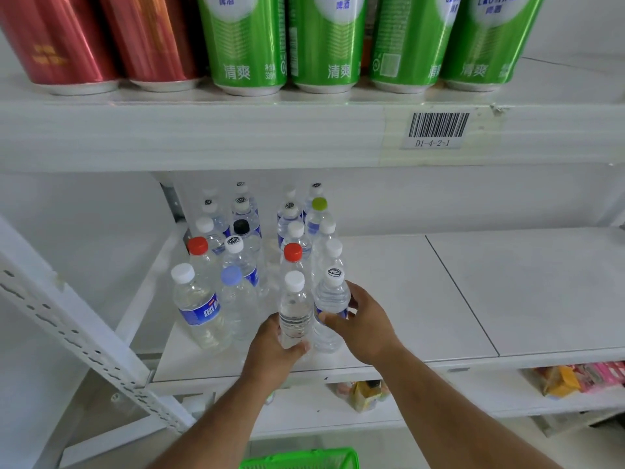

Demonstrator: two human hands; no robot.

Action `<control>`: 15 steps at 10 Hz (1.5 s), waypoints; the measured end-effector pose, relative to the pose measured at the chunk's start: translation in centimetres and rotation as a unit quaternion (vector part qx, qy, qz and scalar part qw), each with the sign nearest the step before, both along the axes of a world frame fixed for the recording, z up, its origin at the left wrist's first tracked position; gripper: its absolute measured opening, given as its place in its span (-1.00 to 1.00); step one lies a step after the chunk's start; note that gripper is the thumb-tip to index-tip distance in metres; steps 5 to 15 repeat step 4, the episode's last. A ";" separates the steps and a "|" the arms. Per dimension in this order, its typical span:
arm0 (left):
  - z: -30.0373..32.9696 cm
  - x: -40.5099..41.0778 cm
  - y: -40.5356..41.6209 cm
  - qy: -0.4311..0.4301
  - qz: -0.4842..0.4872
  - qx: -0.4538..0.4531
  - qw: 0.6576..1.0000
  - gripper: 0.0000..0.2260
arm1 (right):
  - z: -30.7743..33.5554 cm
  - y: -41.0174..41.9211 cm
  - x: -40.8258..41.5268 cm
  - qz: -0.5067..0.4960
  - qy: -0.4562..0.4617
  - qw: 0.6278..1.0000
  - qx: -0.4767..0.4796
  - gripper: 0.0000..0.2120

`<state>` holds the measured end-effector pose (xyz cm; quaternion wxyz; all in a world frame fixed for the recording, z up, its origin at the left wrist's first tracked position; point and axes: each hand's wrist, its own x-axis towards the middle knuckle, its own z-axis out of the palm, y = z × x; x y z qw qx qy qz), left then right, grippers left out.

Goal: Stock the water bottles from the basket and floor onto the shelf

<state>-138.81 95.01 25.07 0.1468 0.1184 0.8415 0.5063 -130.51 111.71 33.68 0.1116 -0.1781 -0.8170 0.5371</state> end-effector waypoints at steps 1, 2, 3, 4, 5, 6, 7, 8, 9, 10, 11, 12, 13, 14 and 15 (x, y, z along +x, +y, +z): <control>0.3 0.2 -0.3 -0.012 0.000 -0.011 1.000 -0.36 | -0.1 -0.1 0.3 -0.006 -0.009 1.000 -0.002 -0.62; 1.1 0.8 -0.9 -0.018 -0.006 -0.016 1.000 -0.34 | -0.4 -0.3 0.8 -0.013 -0.037 0.999 0.003 -0.59; 2.0 1.5 -2.0 -0.010 -0.022 -0.027 0.999 -0.34 | -0.9 -0.7 1.6 -0.040 -0.097 0.994 0.018 -0.41; 3.5 2.5 -3.2 0.018 -0.036 -0.041 0.998 -0.33 | -1.1 -1.6 3.1 -0.058 -0.144 0.986 0.052 -0.27; 3.5 2.5 -3.2 0.018 -0.036 -0.041 0.998 -0.33 | -1.1 -1.6 3.1 -0.058 -0.144 0.986 0.052 -0.27; 3.5 2.5 -3.2 0.018 -0.036 -0.041 0.998 -0.33 | -1.1 -1.6 3.1 -0.058 -0.144 0.986 0.052 -0.27; 3.5 2.5 -3.2 0.018 -0.036 -0.041 0.998 -0.33 | -1.1 -1.6 3.1 -0.058 -0.144 0.986 0.052 -0.27; 3.5 2.5 -3.2 0.018 -0.036 -0.041 0.998 -0.33 | -1.1 -1.6 3.1 -0.058 -0.144 0.986 0.052 -0.27; 3.5 2.5 -3.2 0.018 -0.036 -0.041 0.998 -0.33 | -1.1 -1.6 3.1 -0.058 -0.144 0.986 0.052 -0.27; 3.5 2.5 -3.2 0.018 -0.036 -0.041 0.998 -0.33 | -1.1 -1.6 3.1 -0.058 -0.144 0.986 0.052 -0.27; 3.5 2.5 -3.2 0.018 -0.036 -0.041 0.998 -0.33 | -1.1 -1.6 3.1 -0.058 -0.144 0.986 0.052 -0.27; 3.5 2.5 -3.2 0.018 -0.036 -0.041 0.998 -0.33 | -1.1 -1.6 3.1 -0.058 -0.144 0.986 0.052 -0.27; 3.5 2.5 -3.2 0.018 -0.036 -0.041 0.998 -0.33 | -1.1 -1.6 3.1 -0.058 -0.144 0.986 0.052 -0.27; 3.5 2.5 -3.2 0.018 -0.036 -0.041 0.998 -0.33 | -1.1 -1.6 3.1 -0.058 -0.144 0.986 0.052 -0.27; 3.5 2.5 -3.2 0.018 -0.036 -0.041 0.998 -0.33 | -1.1 -1.6 3.1 -0.058 -0.144 0.986 0.052 -0.27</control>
